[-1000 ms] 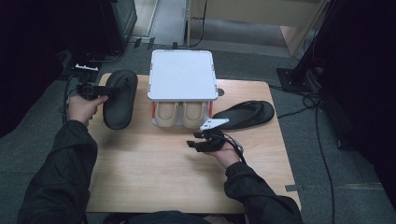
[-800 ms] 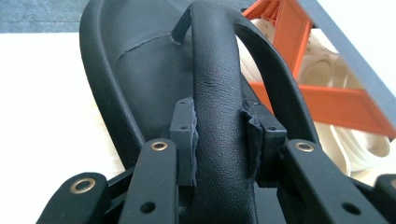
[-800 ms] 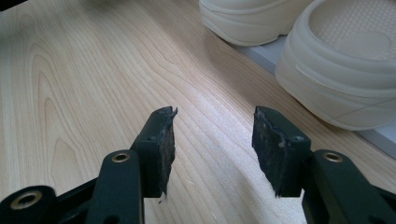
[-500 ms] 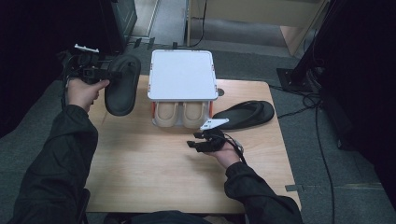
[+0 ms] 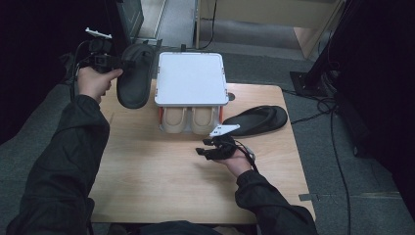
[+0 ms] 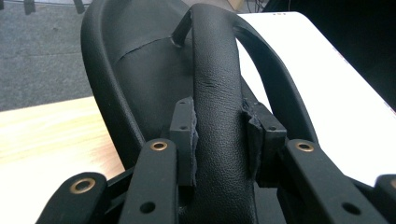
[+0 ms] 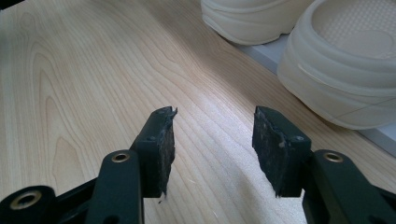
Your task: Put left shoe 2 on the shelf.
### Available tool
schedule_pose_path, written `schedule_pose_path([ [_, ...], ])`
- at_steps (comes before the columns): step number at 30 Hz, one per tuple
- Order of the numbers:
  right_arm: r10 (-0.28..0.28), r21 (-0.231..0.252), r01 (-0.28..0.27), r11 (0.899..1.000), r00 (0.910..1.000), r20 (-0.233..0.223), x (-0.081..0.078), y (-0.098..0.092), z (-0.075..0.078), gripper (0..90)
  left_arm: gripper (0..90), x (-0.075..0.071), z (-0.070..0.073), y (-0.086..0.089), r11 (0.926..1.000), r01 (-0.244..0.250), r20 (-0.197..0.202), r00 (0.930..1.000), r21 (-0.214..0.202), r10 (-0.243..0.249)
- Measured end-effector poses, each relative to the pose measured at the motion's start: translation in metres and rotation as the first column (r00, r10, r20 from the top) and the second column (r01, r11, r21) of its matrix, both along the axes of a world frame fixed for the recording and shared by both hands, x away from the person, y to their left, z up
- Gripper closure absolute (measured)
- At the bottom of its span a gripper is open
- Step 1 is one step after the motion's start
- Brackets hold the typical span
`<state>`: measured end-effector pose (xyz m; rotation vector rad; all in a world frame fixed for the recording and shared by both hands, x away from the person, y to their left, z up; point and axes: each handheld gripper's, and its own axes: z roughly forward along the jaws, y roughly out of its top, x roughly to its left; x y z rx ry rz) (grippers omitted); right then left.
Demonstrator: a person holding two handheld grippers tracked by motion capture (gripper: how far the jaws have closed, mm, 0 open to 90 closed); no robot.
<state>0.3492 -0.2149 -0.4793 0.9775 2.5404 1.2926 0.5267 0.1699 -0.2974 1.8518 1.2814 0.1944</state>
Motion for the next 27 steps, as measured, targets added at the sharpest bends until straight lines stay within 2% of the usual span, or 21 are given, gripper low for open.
schedule_pose_path([
  [13,0.016,0.007,-0.016,1.000,0.9999,0.001,-0.003,0.001,0.001,49.2,68.2,0.018,0.005,-0.043,0.9995,0.028,0.004,0.9996,-0.012,-0.028],
  [18,0.009,0.007,-0.009,1.000,1.0000,-0.001,-0.003,-0.002,0.001,49.2,68.2,0.024,0.003,-0.064,0.9986,0.054,-0.003,0.9986,0.005,-0.054],
  [23,-0.001,0.006,0.000,1.000,1.0000,0.001,-0.005,-0.006,0.001,49.2,68.2,0.028,0.000,-0.078,0.9975,0.070,-0.007,0.9975,-0.011,-0.070],
  [27,-0.004,0.004,0.004,1.000,1.0000,0.003,-0.008,-0.007,0.001,49.2,68.2,0.030,-0.002,-0.087,0.9972,0.074,-0.008,0.9972,-0.009,-0.074],
])
